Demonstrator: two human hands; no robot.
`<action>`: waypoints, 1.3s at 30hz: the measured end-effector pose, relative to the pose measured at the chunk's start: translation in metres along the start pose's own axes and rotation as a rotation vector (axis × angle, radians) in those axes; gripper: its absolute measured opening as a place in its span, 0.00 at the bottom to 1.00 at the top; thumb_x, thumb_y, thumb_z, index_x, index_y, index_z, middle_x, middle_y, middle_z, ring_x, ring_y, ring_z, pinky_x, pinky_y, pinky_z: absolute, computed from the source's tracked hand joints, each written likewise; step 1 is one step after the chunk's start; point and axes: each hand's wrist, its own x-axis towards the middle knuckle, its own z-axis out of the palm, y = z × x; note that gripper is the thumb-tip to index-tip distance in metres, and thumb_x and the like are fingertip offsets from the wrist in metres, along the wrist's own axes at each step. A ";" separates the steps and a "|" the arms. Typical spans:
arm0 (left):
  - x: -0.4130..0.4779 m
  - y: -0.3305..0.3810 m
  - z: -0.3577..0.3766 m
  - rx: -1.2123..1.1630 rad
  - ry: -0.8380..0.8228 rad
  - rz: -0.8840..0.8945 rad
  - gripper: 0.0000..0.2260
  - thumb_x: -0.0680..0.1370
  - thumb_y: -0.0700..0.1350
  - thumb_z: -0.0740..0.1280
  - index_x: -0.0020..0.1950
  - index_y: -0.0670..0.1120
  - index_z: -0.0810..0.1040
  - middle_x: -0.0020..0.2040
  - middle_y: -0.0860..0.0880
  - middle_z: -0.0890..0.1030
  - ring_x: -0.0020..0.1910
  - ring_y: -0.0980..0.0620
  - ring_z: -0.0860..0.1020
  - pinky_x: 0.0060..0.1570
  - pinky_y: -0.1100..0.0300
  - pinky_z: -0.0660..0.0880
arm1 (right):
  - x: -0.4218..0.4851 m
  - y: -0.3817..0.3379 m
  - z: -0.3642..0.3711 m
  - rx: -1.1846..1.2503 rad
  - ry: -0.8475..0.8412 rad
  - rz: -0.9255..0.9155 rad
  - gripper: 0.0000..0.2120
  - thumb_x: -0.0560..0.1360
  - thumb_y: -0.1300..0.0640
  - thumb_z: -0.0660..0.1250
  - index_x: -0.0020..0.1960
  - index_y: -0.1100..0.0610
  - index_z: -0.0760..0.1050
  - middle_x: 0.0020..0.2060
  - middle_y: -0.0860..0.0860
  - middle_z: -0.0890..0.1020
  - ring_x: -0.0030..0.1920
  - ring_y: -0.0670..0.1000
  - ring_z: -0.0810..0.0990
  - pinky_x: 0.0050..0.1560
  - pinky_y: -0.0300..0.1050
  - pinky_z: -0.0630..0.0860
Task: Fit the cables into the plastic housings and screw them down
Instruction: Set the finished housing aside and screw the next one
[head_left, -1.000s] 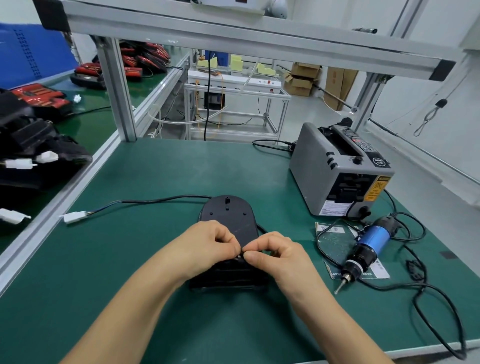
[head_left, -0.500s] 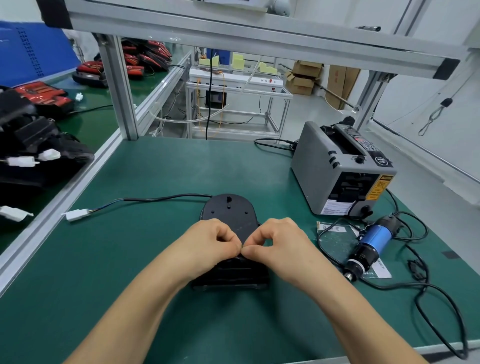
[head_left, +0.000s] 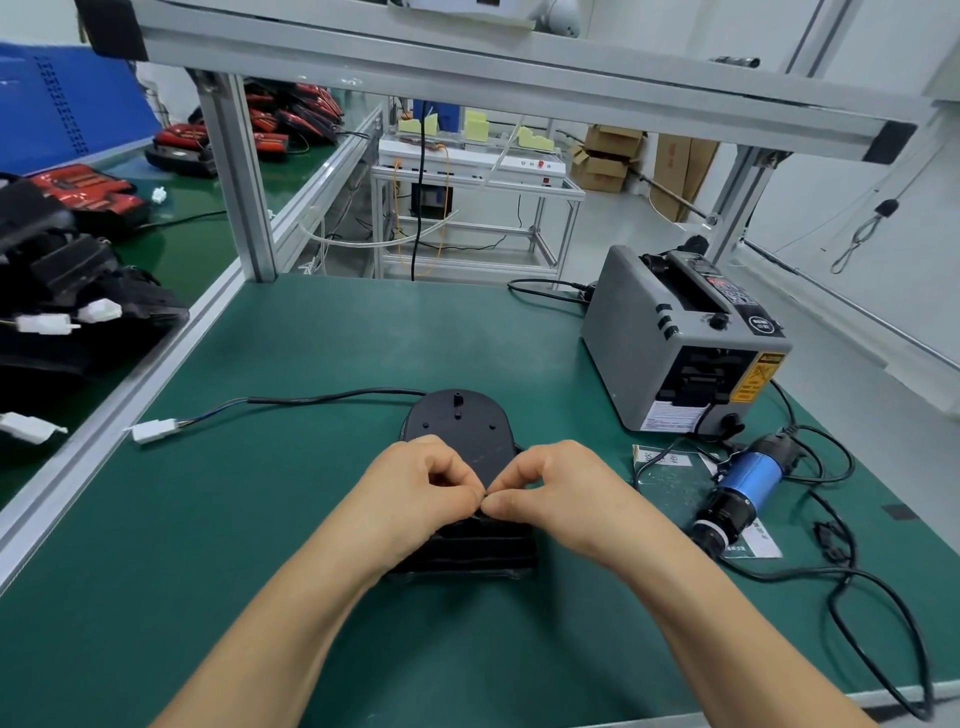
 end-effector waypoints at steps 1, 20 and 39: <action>-0.001 -0.001 0.000 -0.006 -0.004 0.005 0.10 0.70 0.40 0.71 0.30 0.51 0.81 0.39 0.55 0.77 0.33 0.63 0.74 0.34 0.71 0.68 | 0.000 0.000 0.000 0.003 -0.001 0.000 0.10 0.68 0.47 0.73 0.30 0.41 0.76 0.40 0.43 0.82 0.52 0.49 0.77 0.57 0.48 0.73; -0.020 -0.018 0.010 0.241 0.127 0.300 0.14 0.71 0.44 0.74 0.38 0.61 0.72 0.41 0.60 0.75 0.52 0.65 0.68 0.48 0.74 0.63 | 0.002 0.003 -0.003 0.233 -0.048 -0.049 0.06 0.69 0.56 0.74 0.35 0.51 0.79 0.33 0.43 0.80 0.34 0.37 0.75 0.35 0.28 0.69; -0.022 -0.021 0.014 0.098 0.094 0.233 0.09 0.72 0.44 0.72 0.39 0.58 0.75 0.47 0.61 0.76 0.59 0.67 0.64 0.53 0.78 0.59 | -0.007 0.007 0.006 0.002 0.050 -0.119 0.09 0.73 0.50 0.68 0.35 0.42 0.73 0.39 0.43 0.77 0.50 0.40 0.69 0.50 0.34 0.67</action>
